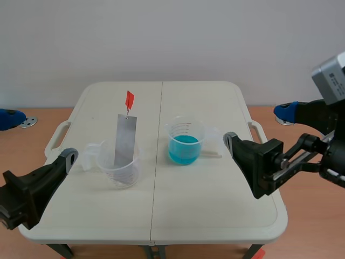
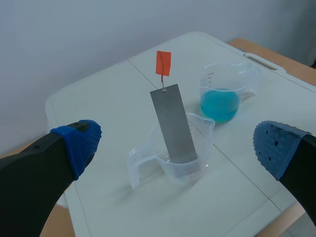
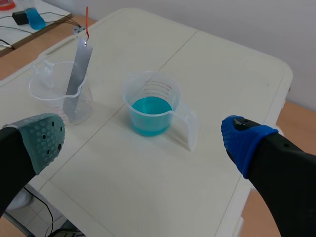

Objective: Hold the metal plate by the orange handle, dip it into the blue solution, take it out and point at it, then put the plate back in the beaker on the left.
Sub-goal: 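Return to the home posture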

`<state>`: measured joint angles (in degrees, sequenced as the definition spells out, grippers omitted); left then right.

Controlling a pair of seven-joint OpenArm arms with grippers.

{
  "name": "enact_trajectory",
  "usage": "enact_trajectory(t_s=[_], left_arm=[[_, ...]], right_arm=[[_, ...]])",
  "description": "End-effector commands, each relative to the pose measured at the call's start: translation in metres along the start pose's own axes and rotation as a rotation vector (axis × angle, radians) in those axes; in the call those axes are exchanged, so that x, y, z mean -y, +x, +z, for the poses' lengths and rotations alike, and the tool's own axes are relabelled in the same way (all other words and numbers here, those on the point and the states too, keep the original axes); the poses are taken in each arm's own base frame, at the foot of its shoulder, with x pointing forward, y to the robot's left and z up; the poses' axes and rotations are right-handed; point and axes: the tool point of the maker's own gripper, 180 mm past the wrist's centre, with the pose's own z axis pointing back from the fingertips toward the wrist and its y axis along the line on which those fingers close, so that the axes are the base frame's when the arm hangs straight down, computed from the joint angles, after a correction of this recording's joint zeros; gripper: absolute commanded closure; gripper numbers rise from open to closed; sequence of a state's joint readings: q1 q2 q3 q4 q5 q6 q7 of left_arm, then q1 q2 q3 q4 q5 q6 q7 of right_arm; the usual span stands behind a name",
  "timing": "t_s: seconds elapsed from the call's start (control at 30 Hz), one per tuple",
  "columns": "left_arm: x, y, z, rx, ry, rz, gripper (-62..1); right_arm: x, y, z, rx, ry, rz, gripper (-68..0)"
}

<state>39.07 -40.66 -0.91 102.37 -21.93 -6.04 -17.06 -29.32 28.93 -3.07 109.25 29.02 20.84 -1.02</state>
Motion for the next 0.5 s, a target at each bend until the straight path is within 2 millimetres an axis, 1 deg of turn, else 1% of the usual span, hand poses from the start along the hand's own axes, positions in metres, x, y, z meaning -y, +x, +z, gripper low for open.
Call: enact_trajectory(t_s=[0.0, 0.17, 0.27, 0.47], left_arm=[[0.007, 0.017, -0.003, 0.048, -0.033, -0.015, -62.3], [0.014, 0.031, -0.005, 0.076, -0.074, -0.040, -62.3], [0.019, 0.041, -0.007, 0.098, -0.095, -0.050, -62.3], [0.019, 0.042, -0.007, 0.100, -0.096, -0.050, -62.3]], right_arm=[[0.002, 0.011, 0.000, 0.038, 0.001, 0.007, -66.3], [0.000, 0.007, 0.003, 0.034, 0.003, -0.002, -66.3], [-0.001, 0.010, 0.003, 0.048, 0.003, -0.004, -66.3], [0.000, 0.013, 0.003, 0.069, 0.002, -0.004, -66.3]])
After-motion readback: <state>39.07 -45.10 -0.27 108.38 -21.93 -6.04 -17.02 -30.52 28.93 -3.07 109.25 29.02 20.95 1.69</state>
